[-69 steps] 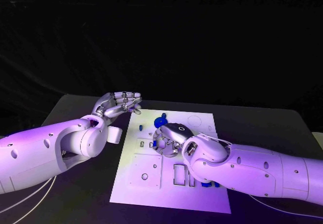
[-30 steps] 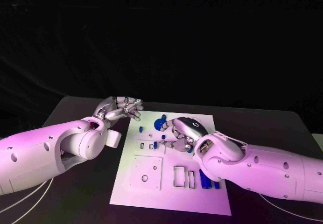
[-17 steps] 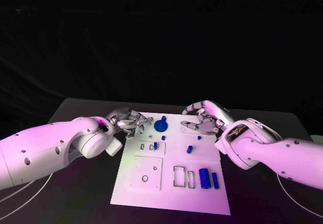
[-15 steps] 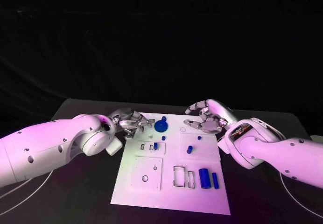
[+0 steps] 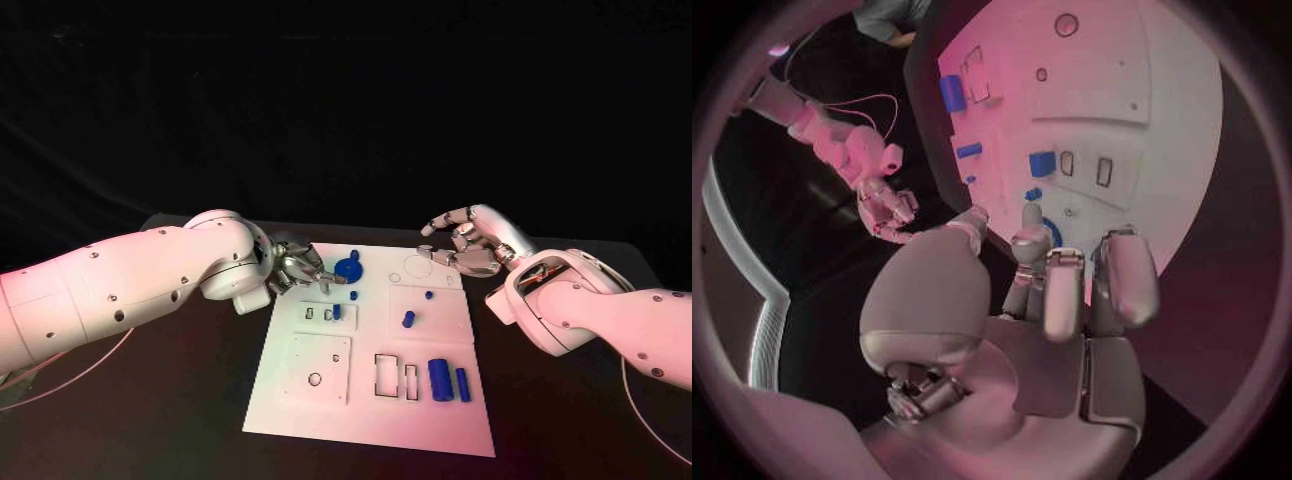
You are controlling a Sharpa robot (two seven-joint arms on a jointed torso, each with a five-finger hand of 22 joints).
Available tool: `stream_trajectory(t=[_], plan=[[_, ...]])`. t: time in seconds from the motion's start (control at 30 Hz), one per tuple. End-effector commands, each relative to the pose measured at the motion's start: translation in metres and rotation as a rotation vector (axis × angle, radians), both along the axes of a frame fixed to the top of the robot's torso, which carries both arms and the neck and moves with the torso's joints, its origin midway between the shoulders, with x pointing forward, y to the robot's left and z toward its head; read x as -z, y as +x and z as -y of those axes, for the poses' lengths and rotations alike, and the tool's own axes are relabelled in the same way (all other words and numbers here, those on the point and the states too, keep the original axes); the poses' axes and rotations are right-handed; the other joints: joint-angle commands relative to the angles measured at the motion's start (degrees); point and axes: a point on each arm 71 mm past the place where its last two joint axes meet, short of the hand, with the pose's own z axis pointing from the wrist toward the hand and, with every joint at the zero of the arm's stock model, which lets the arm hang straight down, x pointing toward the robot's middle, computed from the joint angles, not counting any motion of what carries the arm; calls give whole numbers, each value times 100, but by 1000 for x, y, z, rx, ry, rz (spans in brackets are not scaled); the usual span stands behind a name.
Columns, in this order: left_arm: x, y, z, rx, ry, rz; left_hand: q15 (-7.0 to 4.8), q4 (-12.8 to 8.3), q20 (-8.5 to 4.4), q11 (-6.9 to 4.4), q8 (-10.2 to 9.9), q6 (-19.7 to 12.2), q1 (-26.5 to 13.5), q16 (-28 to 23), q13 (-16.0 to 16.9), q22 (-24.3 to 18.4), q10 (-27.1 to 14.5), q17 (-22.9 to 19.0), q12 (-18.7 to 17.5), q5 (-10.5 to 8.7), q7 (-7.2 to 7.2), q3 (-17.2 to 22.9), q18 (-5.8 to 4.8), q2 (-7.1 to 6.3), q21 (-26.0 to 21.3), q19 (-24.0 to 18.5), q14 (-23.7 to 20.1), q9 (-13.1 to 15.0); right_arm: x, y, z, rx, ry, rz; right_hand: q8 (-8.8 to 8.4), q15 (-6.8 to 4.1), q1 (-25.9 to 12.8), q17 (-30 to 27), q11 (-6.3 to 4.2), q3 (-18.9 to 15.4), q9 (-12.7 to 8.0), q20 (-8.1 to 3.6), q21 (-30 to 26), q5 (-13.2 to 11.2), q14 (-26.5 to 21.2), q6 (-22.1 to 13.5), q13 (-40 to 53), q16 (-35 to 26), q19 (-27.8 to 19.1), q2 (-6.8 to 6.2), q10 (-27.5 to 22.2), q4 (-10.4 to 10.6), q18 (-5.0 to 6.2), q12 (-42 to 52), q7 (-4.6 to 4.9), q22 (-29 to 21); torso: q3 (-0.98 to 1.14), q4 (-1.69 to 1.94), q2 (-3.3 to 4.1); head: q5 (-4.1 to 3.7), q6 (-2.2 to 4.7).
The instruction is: Assemble the parts on the task board
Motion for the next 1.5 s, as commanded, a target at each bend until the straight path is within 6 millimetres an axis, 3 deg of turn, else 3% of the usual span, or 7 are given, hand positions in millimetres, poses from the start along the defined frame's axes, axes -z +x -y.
stream_trajectory(t=[0.03, 0.27, 0.7, 1.5], plan=[[3, 1, 1, 45, 150, -10, -43, 1, -4, -23, 123, 0, -87, 39, 89, 83, 62, 927, 83, -28, -54, -95, -95, 20, 61, 70, 443, 112, 1, 1, 1, -2, 9, -22, 26, 16, 17, 730, -10, 14, 7, 38, -19, 33, 425, 45, 692, -19, 364, 3, -19, 14, 62, -37, 5, 1244, 23, 3, -17, 23, -33], [5, 6, 12, 73, 207, -7, -61, 6, -20, -45, 248, -26, -161, 59, 161, 142, 76, 973, 144, -23, -79, -185, -105, 67, 89, 90, 454, 283, 2, 2, 2, 6, 4, -28, 27, 15, 15, 728, -11, 14, 6, 37, -20, 41, 425, 47, 694, -20, 363, -2, -17, 17, 62, -34, 4, 1244, 17, 9, -7, 39, -71], [15, 11, 29, 92, 239, -31, -64, 5, -24, -48, 270, -45, -178, 67, 137, 199, 55, 992, 129, -13, -82, -204, -116, 87, 114, 110, 459, 324, 3, 2, 2, 10, -7, -33, 29, 12, 6, 734, -13, 13, 6, 34, -16, 60, 426, 50, 687, -19, 367, -9, -23, 27, 61, -42, 1, 1248, 2, 0, 13, 34, -103], [20, 9, 35, 142, 252, -83, -66, -14, -24, -52, 341, -155, 60, 85, 138, 266, 16, 1035, 125, 33, -87, -93, -126, 182, 149, 118, 468, 516, 5, 4, 1, 14, -14, -39, 32, 9, -4, 722, -16, 21, 4, 30, -26, 84, 424, 52, 683, -23, 361, -4, -25, 43, 64, -47, -2, 1240, 3, -2, 12, 38, -177]])
